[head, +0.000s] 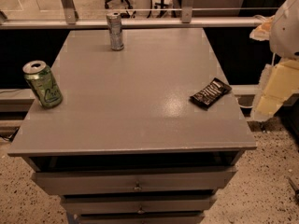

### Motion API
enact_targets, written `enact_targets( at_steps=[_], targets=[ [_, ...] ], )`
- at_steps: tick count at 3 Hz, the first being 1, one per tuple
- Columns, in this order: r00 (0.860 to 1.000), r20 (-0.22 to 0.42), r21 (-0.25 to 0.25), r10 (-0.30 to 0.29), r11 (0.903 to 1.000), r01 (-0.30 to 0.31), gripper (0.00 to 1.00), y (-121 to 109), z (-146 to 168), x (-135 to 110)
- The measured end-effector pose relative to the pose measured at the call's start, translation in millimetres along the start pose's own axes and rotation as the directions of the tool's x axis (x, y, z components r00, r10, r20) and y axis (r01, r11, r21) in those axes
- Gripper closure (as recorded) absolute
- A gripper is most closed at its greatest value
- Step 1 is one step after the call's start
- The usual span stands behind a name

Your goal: Pick rxbar chocolate

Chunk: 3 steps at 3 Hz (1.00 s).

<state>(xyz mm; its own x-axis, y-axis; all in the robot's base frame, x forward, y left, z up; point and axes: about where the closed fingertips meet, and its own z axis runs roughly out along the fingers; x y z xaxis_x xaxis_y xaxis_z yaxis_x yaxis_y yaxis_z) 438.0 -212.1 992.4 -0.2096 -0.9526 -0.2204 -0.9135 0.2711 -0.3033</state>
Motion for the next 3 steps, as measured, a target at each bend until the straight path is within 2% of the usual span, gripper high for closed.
enact_targets(
  at_steps=[1,2,3],
  targets=[
    [1.000,0.000,0.000,0.000,1.0000,0.000,0.00,0,0,0],
    [0.997,0.042,-0.001,-0.060,0.9982,0.060,0.00,-19,38,-10],
    [0.987,0.073,0.018,-0.141,0.9900,0.140,0.00,-40,73,-23]
  ],
)
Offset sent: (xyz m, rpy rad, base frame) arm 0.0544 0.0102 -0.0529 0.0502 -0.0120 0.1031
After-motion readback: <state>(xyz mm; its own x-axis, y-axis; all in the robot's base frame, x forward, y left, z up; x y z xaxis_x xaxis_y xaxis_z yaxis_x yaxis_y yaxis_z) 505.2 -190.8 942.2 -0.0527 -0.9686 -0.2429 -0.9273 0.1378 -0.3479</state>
